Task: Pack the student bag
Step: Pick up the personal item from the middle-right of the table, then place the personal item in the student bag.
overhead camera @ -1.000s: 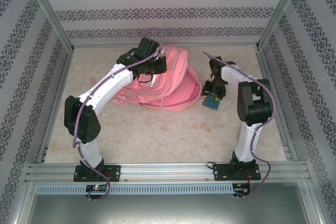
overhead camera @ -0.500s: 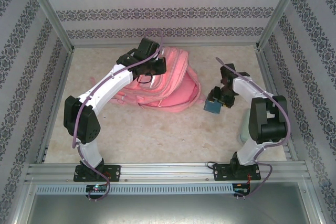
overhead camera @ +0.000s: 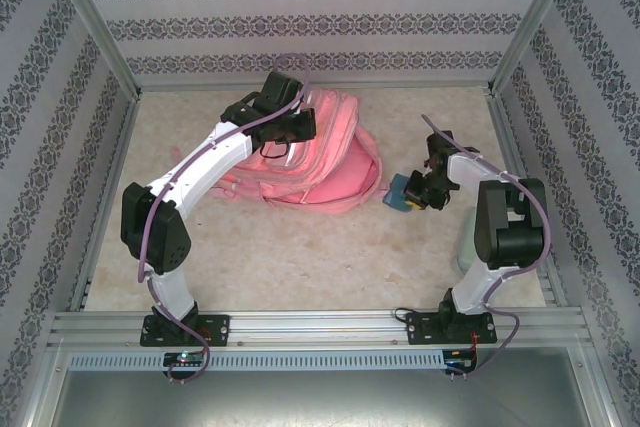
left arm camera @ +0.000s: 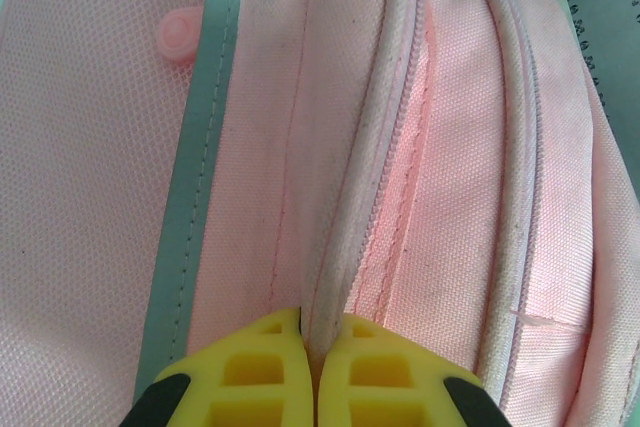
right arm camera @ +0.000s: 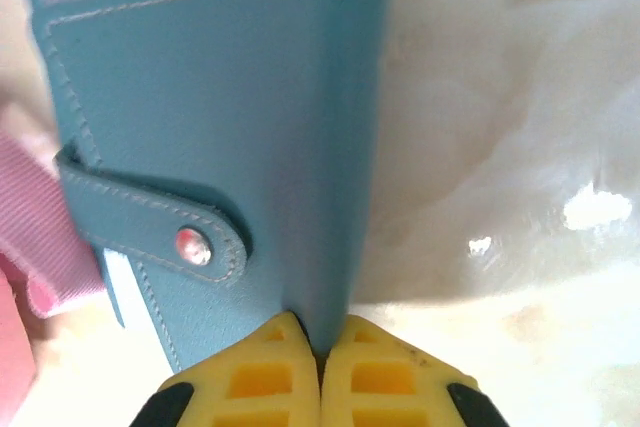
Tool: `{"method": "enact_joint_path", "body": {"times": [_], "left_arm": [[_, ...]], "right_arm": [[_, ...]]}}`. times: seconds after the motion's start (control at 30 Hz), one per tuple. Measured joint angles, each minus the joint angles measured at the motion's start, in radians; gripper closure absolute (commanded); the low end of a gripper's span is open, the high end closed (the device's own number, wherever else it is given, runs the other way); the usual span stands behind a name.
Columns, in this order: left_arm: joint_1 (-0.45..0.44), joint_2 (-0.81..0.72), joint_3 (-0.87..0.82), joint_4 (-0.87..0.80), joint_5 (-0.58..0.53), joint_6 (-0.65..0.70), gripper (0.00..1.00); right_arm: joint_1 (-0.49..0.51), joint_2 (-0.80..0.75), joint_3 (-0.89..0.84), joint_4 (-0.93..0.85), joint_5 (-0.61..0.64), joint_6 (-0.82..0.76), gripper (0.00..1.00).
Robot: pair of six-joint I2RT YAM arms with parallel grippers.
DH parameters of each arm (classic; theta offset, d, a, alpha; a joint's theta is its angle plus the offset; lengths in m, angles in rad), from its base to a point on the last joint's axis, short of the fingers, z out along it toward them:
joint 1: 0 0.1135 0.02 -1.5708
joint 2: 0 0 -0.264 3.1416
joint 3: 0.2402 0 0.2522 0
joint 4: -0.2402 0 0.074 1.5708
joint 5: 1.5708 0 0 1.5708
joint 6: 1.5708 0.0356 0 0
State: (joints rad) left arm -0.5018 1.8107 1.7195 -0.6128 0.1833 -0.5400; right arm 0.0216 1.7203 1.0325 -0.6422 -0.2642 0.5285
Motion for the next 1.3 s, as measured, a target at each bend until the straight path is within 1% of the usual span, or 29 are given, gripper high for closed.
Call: {"method": "enact_joint_path", "body": {"times": [0.1,0.3,0.4,0.53,0.6,0.7,0.9,1.03,1.07,1.1,1.13,1.17,1.23,1.3], "left_arm": [[0.000,0.000,0.000,0.000,0.000,0.000,1.00],[0.008,0.000,0.004,0.000,0.013,-0.004,1.00],[0.016,0.000,0.009,0.001,0.025,-0.013,1.00],[0.024,0.000,0.021,0.000,0.034,-0.023,1.00],[0.028,0.000,0.024,0.000,0.039,-0.027,1.00],[0.032,0.000,0.024,0.000,0.050,-0.037,1.00],[0.034,0.000,0.026,0.000,0.056,-0.046,1.00],[0.040,0.000,0.026,0.001,0.067,-0.054,1.00],[0.042,0.000,0.026,0.001,0.068,-0.057,1.00],[0.043,0.000,0.026,0.001,0.071,-0.060,1.00],[0.044,0.000,0.026,0.001,0.072,-0.061,1.00],[0.045,0.000,0.026,0.002,0.072,-0.064,1.00],[0.046,-0.001,0.026,0.003,0.075,-0.067,1.00],[0.046,-0.002,0.026,0.004,0.075,-0.068,1.00]], "right_arm": [[0.000,-0.039,-0.001,-0.003,0.020,0.000,1.00],[0.017,-0.186,0.042,-0.025,0.056,0.000,1.00],[0.065,-0.225,0.111,-0.016,0.048,0.006,1.00],[0.155,-0.225,0.186,0.026,0.008,0.037,1.00],[0.200,-0.207,0.205,0.056,-0.013,0.061,1.00],[0.265,-0.137,0.237,0.094,-0.030,0.097,1.00],[0.385,0.068,0.265,0.174,-0.033,0.172,1.00],[0.435,0.174,0.290,0.182,-0.033,0.204,1.00],[0.444,0.195,0.304,0.181,-0.032,0.207,0.91],[0.450,0.209,0.316,0.178,-0.032,0.210,0.86],[0.453,0.217,0.325,0.177,-0.032,0.212,0.84],[0.453,0.220,0.333,0.176,-0.032,0.212,0.80],[0.452,0.217,0.339,0.175,-0.027,0.208,0.61],[0.447,0.208,0.339,0.166,-0.014,0.203,0.55]]}}
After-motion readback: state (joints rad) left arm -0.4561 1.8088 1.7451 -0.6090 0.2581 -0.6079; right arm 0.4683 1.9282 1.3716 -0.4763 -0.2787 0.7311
